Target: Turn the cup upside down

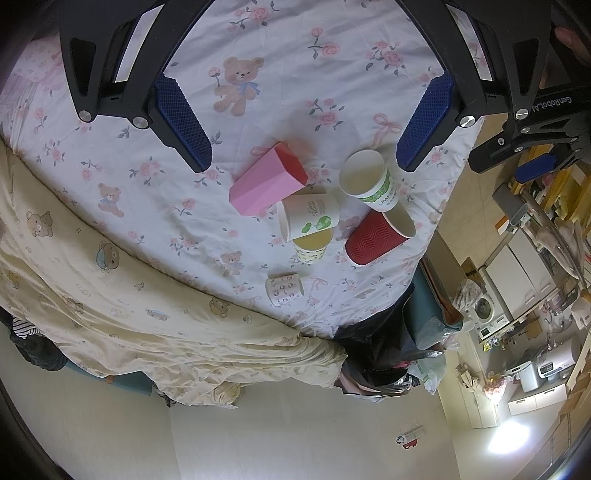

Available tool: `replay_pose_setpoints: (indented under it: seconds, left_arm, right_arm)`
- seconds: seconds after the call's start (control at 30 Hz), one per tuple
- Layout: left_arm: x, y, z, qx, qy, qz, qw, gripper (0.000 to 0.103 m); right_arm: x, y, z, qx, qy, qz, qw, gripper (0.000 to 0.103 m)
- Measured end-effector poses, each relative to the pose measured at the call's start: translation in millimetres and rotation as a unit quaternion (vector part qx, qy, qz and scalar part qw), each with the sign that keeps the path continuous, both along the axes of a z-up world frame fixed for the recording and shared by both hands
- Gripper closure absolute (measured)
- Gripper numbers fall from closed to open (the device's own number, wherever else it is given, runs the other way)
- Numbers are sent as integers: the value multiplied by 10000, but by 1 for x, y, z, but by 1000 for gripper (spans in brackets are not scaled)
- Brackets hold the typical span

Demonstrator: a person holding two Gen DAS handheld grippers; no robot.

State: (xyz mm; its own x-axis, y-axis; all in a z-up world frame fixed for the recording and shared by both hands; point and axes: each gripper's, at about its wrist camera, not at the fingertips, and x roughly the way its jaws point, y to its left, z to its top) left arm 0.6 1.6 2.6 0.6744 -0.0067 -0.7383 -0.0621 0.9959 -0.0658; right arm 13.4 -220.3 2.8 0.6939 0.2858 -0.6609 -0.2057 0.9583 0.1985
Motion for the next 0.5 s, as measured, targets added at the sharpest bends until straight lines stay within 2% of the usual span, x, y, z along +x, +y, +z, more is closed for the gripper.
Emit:
replay_pose_setpoints:
  seconds: [0.5]
  left_arm:
    - [0,0,-1,3,-5,3,10000,0]
  right_arm:
    - [0,0,0,24,23,-2,10000,1]
